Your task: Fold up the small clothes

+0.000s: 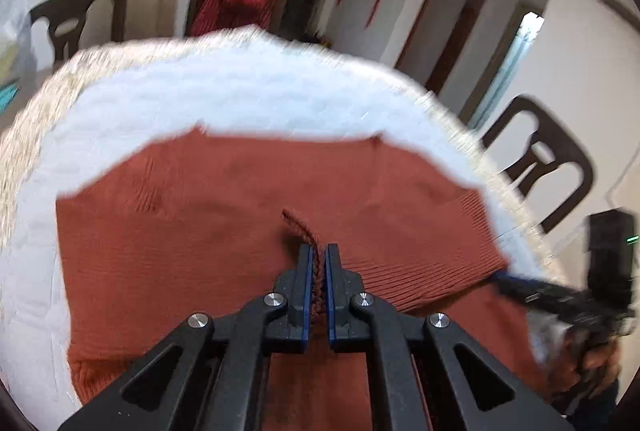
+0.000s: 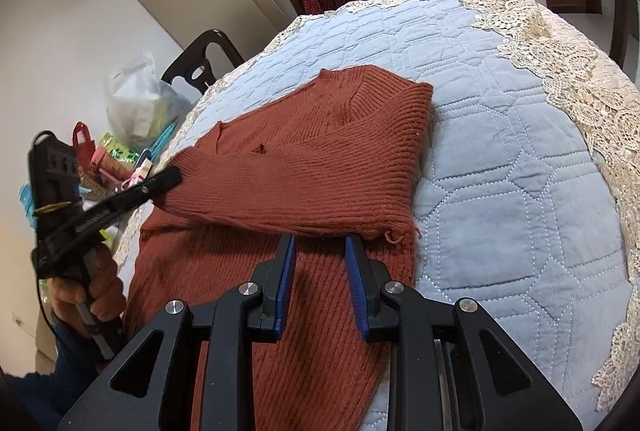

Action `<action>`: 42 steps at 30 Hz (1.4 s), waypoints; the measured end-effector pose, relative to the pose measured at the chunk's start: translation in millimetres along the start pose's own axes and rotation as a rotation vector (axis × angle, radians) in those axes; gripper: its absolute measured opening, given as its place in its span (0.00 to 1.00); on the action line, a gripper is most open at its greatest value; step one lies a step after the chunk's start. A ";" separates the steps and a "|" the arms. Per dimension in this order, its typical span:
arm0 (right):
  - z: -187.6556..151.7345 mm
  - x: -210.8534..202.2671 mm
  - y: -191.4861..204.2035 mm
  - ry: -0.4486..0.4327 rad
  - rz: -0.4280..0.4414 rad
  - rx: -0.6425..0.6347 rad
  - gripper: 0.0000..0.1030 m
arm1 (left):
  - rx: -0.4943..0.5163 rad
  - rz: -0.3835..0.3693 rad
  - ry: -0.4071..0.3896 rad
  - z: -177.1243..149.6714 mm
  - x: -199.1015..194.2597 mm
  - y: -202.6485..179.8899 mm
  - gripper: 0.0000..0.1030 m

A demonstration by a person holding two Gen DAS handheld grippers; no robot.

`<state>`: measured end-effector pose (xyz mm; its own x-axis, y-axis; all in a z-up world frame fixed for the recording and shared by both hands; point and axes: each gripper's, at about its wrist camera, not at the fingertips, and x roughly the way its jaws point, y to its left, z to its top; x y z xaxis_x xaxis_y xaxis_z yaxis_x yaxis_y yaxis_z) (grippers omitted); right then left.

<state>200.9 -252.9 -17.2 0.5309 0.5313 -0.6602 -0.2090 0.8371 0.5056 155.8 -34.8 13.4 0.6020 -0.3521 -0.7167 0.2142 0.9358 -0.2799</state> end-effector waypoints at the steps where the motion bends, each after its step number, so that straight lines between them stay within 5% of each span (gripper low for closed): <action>1: -0.2 -0.6 0.1 0.001 -0.002 -0.002 0.25 | -0.010 0.000 0.022 -4.5 5.7 4.2 0.07; 12: 13.9 -11.3 16.2 -0.063 -0.026 -0.084 0.25 | 0.031 0.018 -0.081 4.3 -25.3 -13.9 0.22; 14: 14.0 1.5 9.2 -0.028 -0.065 -0.072 0.25 | 0.049 0.015 -0.049 1.6 -14.2 -18.2 0.23; 16: 11.8 7.2 -2.4 -0.018 -0.095 -0.036 0.09 | 0.059 0.016 0.013 -7.1 -1.4 -18.1 0.23; 24: 28.3 -2.5 -4.4 -0.050 -0.098 -0.025 0.10 | 0.077 0.032 -0.019 5.5 -1.1 -22.1 0.25; 30: 58.1 27.5 -29.4 -0.048 -0.140 0.025 0.12 | 0.013 0.048 0.002 14.3 24.4 -5.2 0.26; 33: 62.6 26.8 -43.5 -0.059 -0.086 0.077 0.10 | 0.004 0.043 -0.002 10.3 14.6 -1.2 0.26; 42: 28.5 -3.3 -7.3 -0.054 -0.108 -0.039 0.12 | 0.053 -0.027 0.006 -22.6 -18.7 -15.7 0.26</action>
<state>224.1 -264.4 -2.9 0.5949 0.4311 -0.6784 -0.1794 0.8939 0.4108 123.8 -43.3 16.8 0.5910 -0.3769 -0.7132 0.2705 0.9255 -0.2650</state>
